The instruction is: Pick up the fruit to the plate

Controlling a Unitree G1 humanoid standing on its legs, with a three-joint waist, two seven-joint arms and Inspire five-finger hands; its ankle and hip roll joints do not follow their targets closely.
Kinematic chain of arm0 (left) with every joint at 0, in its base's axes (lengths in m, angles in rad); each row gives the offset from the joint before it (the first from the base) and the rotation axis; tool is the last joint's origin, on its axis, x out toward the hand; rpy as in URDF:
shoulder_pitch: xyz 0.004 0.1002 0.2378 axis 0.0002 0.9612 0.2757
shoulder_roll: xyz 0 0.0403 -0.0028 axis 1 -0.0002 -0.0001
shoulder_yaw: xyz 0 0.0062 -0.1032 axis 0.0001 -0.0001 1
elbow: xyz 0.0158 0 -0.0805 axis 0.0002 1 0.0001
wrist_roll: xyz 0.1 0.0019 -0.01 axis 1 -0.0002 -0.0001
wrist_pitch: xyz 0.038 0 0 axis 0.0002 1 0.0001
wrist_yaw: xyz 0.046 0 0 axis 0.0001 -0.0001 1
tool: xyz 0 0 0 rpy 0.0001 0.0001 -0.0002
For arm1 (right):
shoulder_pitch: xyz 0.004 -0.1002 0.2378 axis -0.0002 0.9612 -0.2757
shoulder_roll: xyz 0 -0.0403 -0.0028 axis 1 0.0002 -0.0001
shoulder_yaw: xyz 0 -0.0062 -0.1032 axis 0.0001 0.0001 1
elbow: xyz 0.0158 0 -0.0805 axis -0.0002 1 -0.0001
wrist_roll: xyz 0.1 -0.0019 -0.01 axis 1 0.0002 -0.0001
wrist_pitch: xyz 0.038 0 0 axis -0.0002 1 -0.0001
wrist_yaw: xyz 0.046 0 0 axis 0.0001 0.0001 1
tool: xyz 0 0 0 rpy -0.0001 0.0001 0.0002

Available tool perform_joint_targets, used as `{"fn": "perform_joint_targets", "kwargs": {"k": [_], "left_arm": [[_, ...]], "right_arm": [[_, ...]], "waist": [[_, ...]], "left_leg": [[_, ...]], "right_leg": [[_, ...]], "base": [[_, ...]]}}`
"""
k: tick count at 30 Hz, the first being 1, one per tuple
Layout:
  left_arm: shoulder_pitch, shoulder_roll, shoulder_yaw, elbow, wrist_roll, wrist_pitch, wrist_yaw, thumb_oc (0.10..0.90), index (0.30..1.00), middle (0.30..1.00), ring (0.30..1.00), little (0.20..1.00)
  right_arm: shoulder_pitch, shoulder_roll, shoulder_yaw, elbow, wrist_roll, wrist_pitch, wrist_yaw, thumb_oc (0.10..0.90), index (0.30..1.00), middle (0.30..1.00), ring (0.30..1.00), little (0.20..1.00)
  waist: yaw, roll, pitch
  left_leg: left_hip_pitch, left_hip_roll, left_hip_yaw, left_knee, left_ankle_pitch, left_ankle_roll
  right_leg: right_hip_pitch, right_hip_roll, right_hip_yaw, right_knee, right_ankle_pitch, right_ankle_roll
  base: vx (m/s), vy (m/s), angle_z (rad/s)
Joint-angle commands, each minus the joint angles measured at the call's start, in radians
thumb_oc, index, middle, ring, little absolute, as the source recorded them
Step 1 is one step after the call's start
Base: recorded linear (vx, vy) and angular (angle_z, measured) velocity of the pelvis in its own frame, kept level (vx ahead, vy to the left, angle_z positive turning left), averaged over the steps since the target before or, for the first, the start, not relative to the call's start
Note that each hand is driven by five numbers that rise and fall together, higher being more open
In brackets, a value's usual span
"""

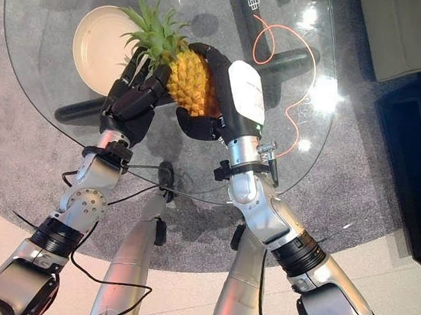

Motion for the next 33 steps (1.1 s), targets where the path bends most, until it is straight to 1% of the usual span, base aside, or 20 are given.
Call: {"fn": "perform_joint_targets", "kwargs": {"k": [1,4,8,15,17,21,33], "left_arm": [[-0.106,-0.038,-0.021,-0.104,-0.060,-0.098,-0.020,0.800,0.900,0.900,0.900,0.900],[-0.104,-0.049,-0.010,-0.099,-0.083,-0.116,-0.003,0.800,0.900,0.900,0.900,0.900],[-0.110,-0.057,0.000,-0.097,-0.104,-0.142,0.023,0.800,0.900,0.900,0.900,0.900],[-0.107,-0.070,0.005,-0.106,-0.130,-0.164,0.032,0.800,0.900,0.900,0.900,0.900],[-0.110,-0.073,0.004,-0.107,-0.141,-0.172,0.036,0.800,0.900,0.900,0.900,0.900],[-0.117,-0.077,0.002,-0.115,-0.124,-0.171,0.061,0.800,0.900,0.900,0.900,0.900],[-0.120,-0.071,-0.002,-0.116,-0.131,-0.177,0.077,0.800,0.900,0.900,0.900,0.900]], "right_arm": [[-0.158,0.020,0.029,-0.198,-0.034,-0.101,0.013,0.100,0.300,0.300,0.300,0.200],[-0.161,0.034,0.037,-0.205,-0.041,-0.094,0.024,0.100,0.300,0.300,0.300,0.200],[-0.171,0.033,0.050,-0.219,-0.031,-0.083,0.040,0.100,0.300,0.300,0.300,0.200],[-0.187,0.038,0.073,-0.218,-0.038,-0.093,0.073,0.100,0.300,0.300,0.300,0.200],[-0.191,0.041,0.081,-0.226,-0.043,-0.087,0.082,0.100,0.300,0.300,0.300,0.200],[-0.206,0.041,0.095,-0.233,-0.044,-0.084,0.091,0.100,0.300,0.300,0.300,0.200],[-0.241,0.024,0.126,-0.249,-0.060,-0.129,0.144,0.100,0.300,0.300,0.300,0.200]], "waist": [[0.010,0.003,-0.018],[0.012,0.000,-0.018],[0.013,-0.002,-0.018],[0.019,0.000,-0.018],[0.019,-0.001,-0.018],[0.022,-0.003,-0.018],[0.028,-0.005,-0.018]], "left_leg": [[0.017,-0.066,-0.014,0.050,-0.098,0.020],[0.019,-0.067,-0.015,0.051,-0.098,0.020],[0.019,-0.068,-0.017,0.051,-0.097,0.019],[0.017,-0.071,-0.019,0.052,-0.095,0.018],[0.017,-0.071,-0.020,0.052,-0.095,0.018],[0.017,-0.071,-0.021,0.051,-0.093,0.018],[0.017,-0.073,-0.024,0.053,-0.093,0.017]], "right_leg": [[0.079,0.033,-0.098,-0.205,0.110,-0.010],[0.082,0.033,-0.101,-0.206,0.110,-0.010],[0.084,0.032,-0.102,-0.205,0.109,-0.011],[0.084,0.032,-0.105,-0.205,0.108,-0.011],[0.084,0.031,-0.105,-0.205,0.108,-0.011],[0.087,0.031,-0.108,-0.208,0.109,-0.011],[0.092,0.031,-0.115,-0.209,0.110,-0.009]], "base": [[0.00,0.000,0.00],[0.00,0.000,0.00],[0.00,0.000,0.00],[0.00,0.000,0.00],[0.00,0.000,0.00],[0.00,0.000,0.00],[0.00,-0.003,0.01]]}}
